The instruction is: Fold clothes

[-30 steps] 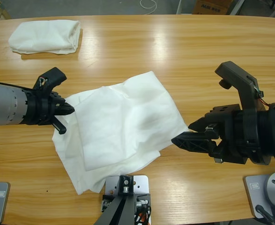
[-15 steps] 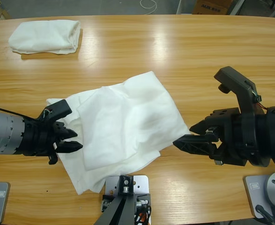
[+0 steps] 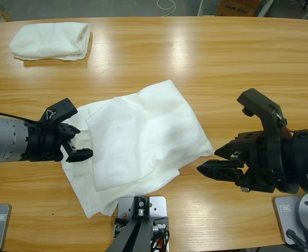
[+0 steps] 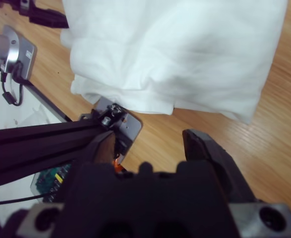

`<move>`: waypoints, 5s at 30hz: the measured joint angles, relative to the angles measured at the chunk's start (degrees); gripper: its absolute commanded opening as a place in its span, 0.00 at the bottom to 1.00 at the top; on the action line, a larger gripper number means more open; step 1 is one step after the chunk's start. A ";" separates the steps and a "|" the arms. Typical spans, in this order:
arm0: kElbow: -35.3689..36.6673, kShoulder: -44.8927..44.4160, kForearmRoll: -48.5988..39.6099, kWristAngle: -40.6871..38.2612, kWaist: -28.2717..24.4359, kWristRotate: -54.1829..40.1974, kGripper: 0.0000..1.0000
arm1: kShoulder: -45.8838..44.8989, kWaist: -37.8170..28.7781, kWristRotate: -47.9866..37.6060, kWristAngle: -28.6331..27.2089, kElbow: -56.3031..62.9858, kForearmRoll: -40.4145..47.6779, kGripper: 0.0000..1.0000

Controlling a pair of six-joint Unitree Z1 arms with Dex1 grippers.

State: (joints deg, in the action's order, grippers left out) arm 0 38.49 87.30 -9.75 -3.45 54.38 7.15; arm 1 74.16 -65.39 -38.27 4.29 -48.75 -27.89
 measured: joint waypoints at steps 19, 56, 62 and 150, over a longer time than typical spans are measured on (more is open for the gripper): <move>0.00 5.02 3.08 4.83 -0.31 -0.07 0.00 | 0.00 0.00 -0.49 1.68 3.70 2.39 0.57; -10.98 -16.14 1.23 14.13 -18.26 35.48 0.99 | 4.03 3.40 -0.23 4.88 4.42 7.30 0.60; -8.55 -23.79 -8.50 17.07 -19.91 36.24 0.90 | 7.58 18.06 8.67 11.30 2.30 8.98 0.50; 11.58 8.40 -6.24 10.72 14.12 16.92 0.00 | 14.69 43.50 22.61 23.04 7.93 19.46 0.00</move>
State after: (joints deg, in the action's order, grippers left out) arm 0 50.07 95.71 -15.99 7.27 68.50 24.07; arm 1 88.86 -21.89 -15.66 27.33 -40.82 -8.42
